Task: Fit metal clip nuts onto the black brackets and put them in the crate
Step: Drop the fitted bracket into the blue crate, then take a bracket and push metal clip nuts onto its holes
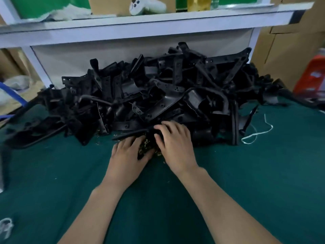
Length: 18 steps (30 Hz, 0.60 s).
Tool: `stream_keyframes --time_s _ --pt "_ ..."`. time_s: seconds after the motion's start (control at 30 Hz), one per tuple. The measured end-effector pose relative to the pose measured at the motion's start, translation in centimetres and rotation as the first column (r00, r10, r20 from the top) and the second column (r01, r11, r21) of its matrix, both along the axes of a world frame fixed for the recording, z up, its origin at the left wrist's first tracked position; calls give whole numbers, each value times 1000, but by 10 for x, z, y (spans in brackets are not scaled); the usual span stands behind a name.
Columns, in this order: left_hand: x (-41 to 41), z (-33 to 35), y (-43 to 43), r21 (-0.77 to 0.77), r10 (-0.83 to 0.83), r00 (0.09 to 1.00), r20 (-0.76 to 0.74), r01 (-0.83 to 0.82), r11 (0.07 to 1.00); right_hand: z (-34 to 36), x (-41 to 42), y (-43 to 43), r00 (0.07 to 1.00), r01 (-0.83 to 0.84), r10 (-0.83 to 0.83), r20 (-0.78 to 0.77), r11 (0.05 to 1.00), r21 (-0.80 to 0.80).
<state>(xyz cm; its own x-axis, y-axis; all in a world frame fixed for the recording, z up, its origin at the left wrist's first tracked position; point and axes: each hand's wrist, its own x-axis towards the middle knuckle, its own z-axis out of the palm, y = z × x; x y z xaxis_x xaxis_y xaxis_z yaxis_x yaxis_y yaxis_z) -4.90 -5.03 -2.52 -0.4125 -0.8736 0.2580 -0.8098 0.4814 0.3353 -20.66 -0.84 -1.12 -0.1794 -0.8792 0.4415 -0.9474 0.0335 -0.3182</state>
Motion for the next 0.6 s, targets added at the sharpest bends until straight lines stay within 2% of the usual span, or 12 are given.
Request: stream_keyframes --time_s 0.2,0.33,0.47,0.53,0.6 --pt "0 -3 2 -58 -34 998 -46 32 998 -4 -2 -1 999 -51 50 9 997 62" --pt "-1 -3 1 -265 -70 996 -61 52 963 -5 0 4 990 -140 138 22 985 98" --pt "-1 1 3 -337 -94 991 -98 56 940 -3 -1 8 986 -155 152 70 987 33" --pt "-2 6 7 -301 -122 974 -190 61 952 -1 -2 10 985 -152 154 82 988 -25" --pt "-3 12 11 -214 -135 924 -358 60 975 3 -4 12 986 -126 137 96 985 -120"
